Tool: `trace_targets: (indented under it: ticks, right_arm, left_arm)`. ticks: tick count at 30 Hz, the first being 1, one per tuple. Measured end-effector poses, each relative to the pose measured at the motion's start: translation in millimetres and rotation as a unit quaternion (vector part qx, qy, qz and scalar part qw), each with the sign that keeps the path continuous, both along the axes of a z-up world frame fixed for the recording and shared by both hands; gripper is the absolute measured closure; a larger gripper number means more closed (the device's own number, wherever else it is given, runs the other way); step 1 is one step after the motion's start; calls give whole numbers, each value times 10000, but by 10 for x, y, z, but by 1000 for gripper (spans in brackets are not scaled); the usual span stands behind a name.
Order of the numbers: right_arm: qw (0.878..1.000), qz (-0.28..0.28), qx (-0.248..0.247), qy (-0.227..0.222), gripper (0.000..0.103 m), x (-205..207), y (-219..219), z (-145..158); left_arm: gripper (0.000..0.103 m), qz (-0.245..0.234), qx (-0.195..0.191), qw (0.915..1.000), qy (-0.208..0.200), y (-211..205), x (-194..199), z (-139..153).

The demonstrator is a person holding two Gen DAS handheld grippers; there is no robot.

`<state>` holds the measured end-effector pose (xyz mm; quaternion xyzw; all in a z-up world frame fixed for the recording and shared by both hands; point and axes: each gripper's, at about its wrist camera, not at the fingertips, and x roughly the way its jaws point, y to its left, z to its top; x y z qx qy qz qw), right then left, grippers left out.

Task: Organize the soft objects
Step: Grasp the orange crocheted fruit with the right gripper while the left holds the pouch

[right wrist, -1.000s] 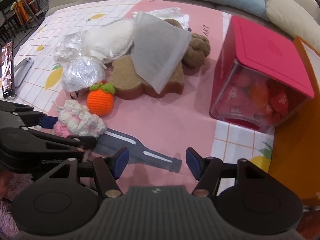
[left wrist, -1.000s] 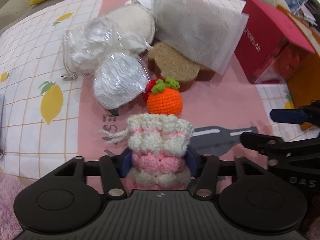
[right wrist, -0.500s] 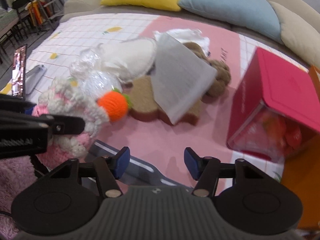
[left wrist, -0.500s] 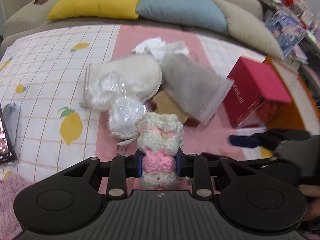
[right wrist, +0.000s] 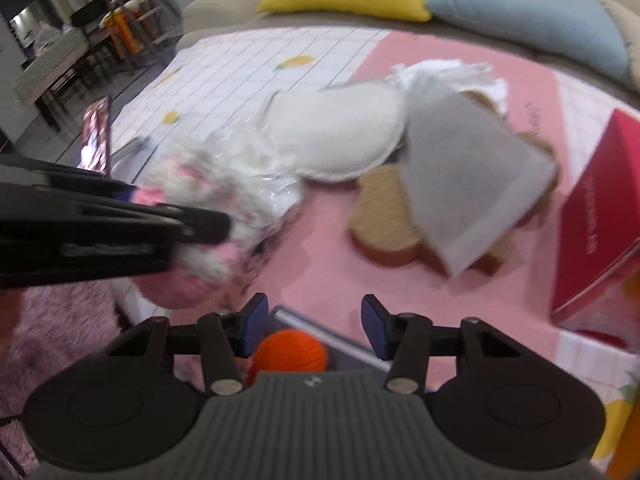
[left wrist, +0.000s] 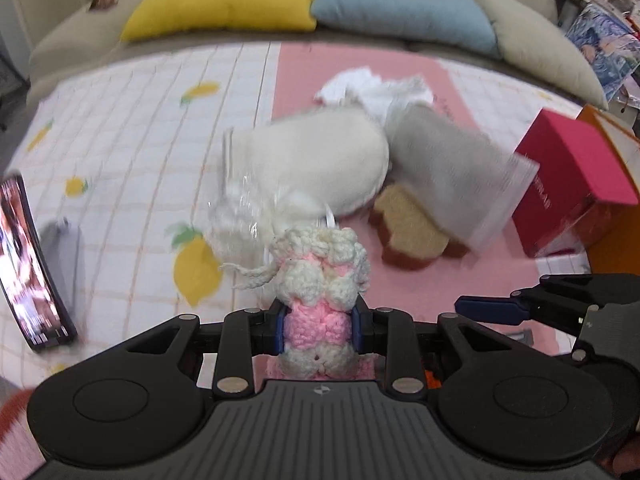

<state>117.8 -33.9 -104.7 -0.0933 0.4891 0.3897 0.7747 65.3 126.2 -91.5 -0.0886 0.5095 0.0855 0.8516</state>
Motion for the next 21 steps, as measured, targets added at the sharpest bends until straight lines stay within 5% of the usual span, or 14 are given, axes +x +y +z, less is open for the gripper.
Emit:
trace_targets:
  ticks: [10,14,21]
  right_arm:
    - [9989,36,-163,432,53,-125,37,-234]
    - [9992,44,-37,389,66,-114,13,-201]
    - [9999,-145,50,49,66,-96,-305,82]
  left_arm:
    - [70,-145,-214,9990,371,-199,-142,-140]
    - [70,-119,-171,9993,311,-222,-134,-98]
    - [70,-162,-225,9996,-44,-360,-154,125]
